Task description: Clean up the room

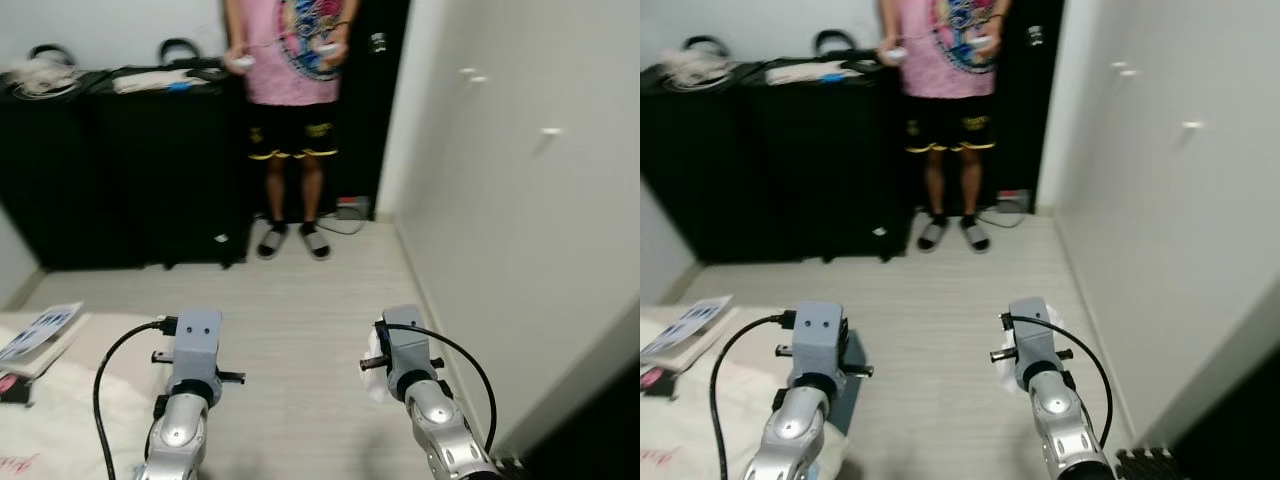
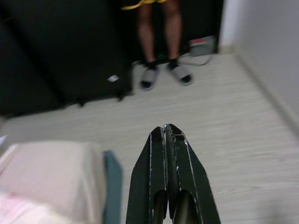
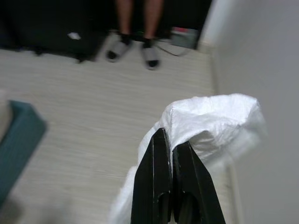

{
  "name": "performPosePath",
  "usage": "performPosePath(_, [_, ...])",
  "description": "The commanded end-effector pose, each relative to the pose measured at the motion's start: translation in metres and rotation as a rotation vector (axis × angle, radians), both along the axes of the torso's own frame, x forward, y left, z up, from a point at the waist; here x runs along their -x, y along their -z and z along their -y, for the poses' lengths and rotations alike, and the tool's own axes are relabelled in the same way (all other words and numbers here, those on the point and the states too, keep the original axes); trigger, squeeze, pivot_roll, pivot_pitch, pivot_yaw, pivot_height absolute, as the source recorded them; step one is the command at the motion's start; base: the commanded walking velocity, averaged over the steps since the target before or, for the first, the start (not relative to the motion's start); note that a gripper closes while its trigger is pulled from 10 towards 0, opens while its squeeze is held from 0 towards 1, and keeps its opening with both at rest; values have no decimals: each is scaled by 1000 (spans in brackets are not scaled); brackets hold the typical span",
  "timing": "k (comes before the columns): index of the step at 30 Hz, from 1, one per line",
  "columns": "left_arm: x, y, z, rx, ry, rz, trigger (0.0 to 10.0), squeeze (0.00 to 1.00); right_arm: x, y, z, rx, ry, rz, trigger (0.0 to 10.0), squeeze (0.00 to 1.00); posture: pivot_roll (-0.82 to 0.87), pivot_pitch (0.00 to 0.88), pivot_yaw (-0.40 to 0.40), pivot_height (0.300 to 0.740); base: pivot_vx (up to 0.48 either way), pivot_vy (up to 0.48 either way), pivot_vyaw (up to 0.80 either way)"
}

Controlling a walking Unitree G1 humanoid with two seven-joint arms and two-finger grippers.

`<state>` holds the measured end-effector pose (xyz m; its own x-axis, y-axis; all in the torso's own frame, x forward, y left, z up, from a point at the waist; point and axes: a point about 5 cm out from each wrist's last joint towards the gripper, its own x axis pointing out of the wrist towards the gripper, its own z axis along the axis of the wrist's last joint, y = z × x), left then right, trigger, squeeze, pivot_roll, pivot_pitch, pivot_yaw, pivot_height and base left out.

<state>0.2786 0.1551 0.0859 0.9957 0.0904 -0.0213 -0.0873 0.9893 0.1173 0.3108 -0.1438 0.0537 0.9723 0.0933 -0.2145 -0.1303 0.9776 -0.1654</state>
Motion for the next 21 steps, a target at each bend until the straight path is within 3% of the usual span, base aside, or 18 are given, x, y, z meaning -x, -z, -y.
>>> performPosePath(1, [2, 4, -3, -7, -8, -19, 10000, 0, 2, 4, -4, -13, -5, -12, 10000, 0, -6, 75, 15, 740, 0, 0, -800])
performPosePath(21, [1, 4, -3, 6, -26, -18, 10000, 0, 0, 2, -1, -9, -8, -15, 10000, 0, -13, 94, 6, 740, 0, 0, -800])
